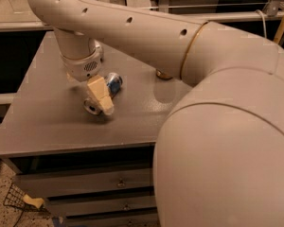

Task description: Knock redbull can over

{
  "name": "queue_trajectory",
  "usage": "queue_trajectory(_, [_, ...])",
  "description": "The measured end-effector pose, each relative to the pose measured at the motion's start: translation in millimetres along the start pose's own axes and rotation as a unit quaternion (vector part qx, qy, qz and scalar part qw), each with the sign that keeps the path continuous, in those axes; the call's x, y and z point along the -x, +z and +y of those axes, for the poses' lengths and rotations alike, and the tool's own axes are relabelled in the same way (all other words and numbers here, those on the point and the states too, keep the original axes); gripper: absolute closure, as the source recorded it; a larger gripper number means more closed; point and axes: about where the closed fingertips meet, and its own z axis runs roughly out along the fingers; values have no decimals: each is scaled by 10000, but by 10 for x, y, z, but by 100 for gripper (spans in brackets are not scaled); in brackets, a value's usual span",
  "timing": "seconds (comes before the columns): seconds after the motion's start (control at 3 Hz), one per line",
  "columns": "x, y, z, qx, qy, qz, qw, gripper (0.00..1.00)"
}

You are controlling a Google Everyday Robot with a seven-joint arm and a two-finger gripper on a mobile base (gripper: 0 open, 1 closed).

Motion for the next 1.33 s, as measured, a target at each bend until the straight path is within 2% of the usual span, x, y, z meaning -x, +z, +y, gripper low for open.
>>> queue_trajectory(0.33, [0,0,0,0,0,0,10000,0])
queue_trajectory(0.67, [-98,-119,53,-186,99,4,9998,0])
queue_trajectory(1.0, [-317,-411,147,-519,296,85,9982,0])
queue_trajectory(1.33, [-688,-759,347,-894,535,132,9945,0])
